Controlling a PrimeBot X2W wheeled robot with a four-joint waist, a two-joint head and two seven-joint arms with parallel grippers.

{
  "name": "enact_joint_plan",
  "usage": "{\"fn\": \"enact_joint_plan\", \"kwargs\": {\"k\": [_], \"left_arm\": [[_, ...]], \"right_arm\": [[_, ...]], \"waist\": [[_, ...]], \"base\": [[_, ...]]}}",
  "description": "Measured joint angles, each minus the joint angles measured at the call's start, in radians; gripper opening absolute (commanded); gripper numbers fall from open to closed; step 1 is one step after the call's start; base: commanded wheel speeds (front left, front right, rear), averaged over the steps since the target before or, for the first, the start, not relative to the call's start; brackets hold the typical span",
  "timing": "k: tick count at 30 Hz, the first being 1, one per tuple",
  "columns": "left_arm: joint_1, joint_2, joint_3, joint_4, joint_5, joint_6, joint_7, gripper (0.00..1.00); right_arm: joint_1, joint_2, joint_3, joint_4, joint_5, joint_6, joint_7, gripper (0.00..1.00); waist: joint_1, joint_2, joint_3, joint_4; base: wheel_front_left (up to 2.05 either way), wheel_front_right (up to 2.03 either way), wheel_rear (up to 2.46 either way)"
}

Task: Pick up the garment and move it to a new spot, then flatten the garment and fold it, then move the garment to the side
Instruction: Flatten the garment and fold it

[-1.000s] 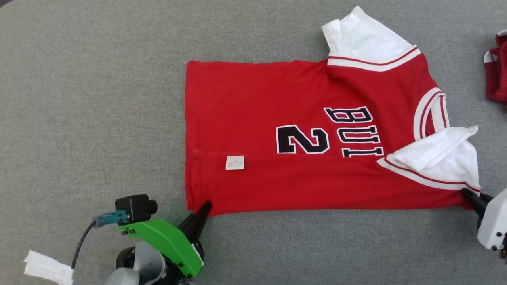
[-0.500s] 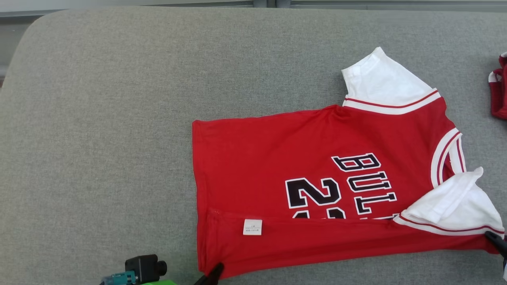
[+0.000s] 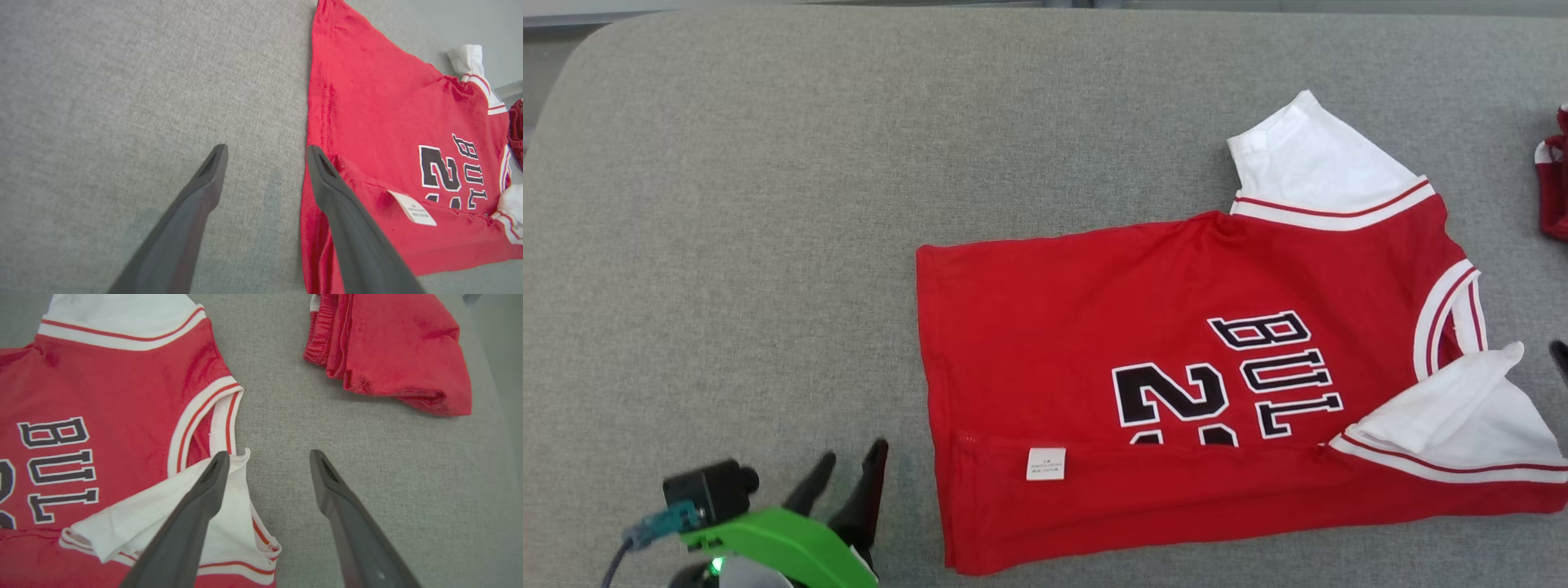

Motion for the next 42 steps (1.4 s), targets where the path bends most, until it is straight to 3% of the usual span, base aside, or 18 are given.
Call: {"fn": "enact_joint_plan", "kwargs": {"k": [3, 7, 13, 16, 25, 40, 42], "left_arm": [[-0.132, 0.023, -0.007, 0.007, 0.062, 0.008, 0.01, 1.0], [-0.322, 0.008, -0.038, 0.055, 0.098, -0.006, 0.065, 1.0], [-0.575, -0.037, -0.094, 0.202, 0.124, -0.072, 0.109, 1.0], [-0.641, -0.066, -0.12, 0.266, 0.131, -0.104, 0.111, 1.0], [-0.709, -0.11, -0.156, 0.354, 0.145, -0.159, 0.093, 1.0], [-0.741, -0.102, -0.189, 0.346, 0.117, -0.217, 0.137, 1.0], [-0.744, -0.104, -0.195, 0.342, 0.11, -0.228, 0.144, 0.69]], "right_arm": [[-0.126, -0.035, 0.063, -0.057, -0.011, 0.0, 0.04, 1.0], [-0.354, -0.065, 0.152, -0.055, -0.062, 0.0, 0.107, 1.0], [-0.713, -0.068, 0.274, 0.111, -0.175, 0.0, 0.186, 1.0], [-0.82, -0.053, 0.33, 0.212, -0.223, 0.0, 0.191, 1.0], [-0.898, -0.032, 0.413, 0.37, -0.219, 0.001, 0.155, 1.0], [-0.932, -0.044, 0.458, 0.429, -0.187, -0.001, 0.146, 1.0], [-0.937, -0.038, 0.467, 0.436, -0.186, -0.001, 0.144, 0.96]], "waist": [[0.0, 0.0, 0.03, 0.002], [0.0, 0.0, 0.083, 0.011], [0.0001, 0.0, 0.189, 0.042], [0.0002, -0.0001, 0.237, 0.062], [0.0002, 0.0, 0.302, 0.131], [0.0001, 0.0, 0.325, 0.127], [0.0001, 0.0, 0.326, 0.127]], "base": [[0.0, 0.0, 0.0], [0.0, 0.0, 0.0], [0.0, 0.0, 0.0], [0.0, 0.0, 0.0], [0.0, 0.0, 0.0], [0.0, 0.0, 0.0], [0.0, 0.0, 0.0]]}}
